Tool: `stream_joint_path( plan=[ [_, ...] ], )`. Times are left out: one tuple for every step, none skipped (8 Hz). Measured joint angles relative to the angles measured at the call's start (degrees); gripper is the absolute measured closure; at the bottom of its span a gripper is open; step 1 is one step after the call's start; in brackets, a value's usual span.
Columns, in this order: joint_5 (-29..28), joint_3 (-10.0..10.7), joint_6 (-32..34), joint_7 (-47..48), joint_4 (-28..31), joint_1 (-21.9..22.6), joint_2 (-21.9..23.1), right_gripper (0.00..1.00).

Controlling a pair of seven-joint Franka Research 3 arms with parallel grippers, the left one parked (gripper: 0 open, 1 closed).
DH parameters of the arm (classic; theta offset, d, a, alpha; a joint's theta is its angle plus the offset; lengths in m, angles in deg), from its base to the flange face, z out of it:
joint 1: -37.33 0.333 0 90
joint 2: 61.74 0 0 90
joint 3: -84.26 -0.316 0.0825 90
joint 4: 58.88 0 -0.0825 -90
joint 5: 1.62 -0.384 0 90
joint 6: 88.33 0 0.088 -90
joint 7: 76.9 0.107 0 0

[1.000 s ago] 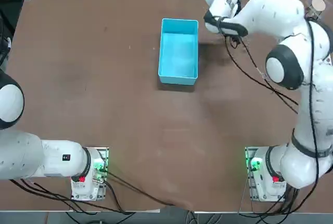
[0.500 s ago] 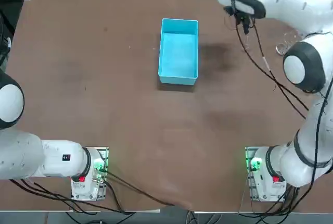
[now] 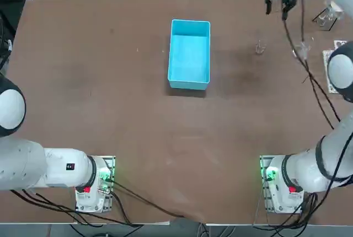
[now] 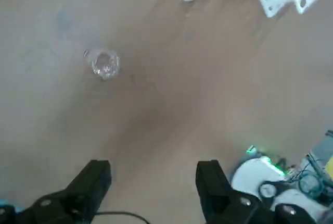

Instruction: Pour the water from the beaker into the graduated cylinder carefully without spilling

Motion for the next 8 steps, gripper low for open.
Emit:
stream_joint_path(
  plan=[
    [-3.14,-0.05,1.12,-9.31,-0.71,-3.68,1.97,0.00],
    [-4.96,-0.11,1.71,-19.30,-0.41,-6.73,4.13,0.00],
    [-6.08,-0.14,1.88,-29.32,0.96,-9.03,6.56,0.00],
    [-6.63,-0.16,1.14,-38.22,3.25,-10.18,9.12,0.00],
    [-6.70,-0.18,-2.42,-44.02,6.57,-10.51,12.08,0.00],
    [-6.70,-0.43,-7.53,-46.53,10.27,-10.50,15.15,0.00],
    [-6.69,-0.92,-10.70,-48.13,13.16,-10.50,17.78,0.00],
    [-6.67,-1.45,-11.85,-51.01,14.52,-10.49,19.40,0.00]
  ],
)
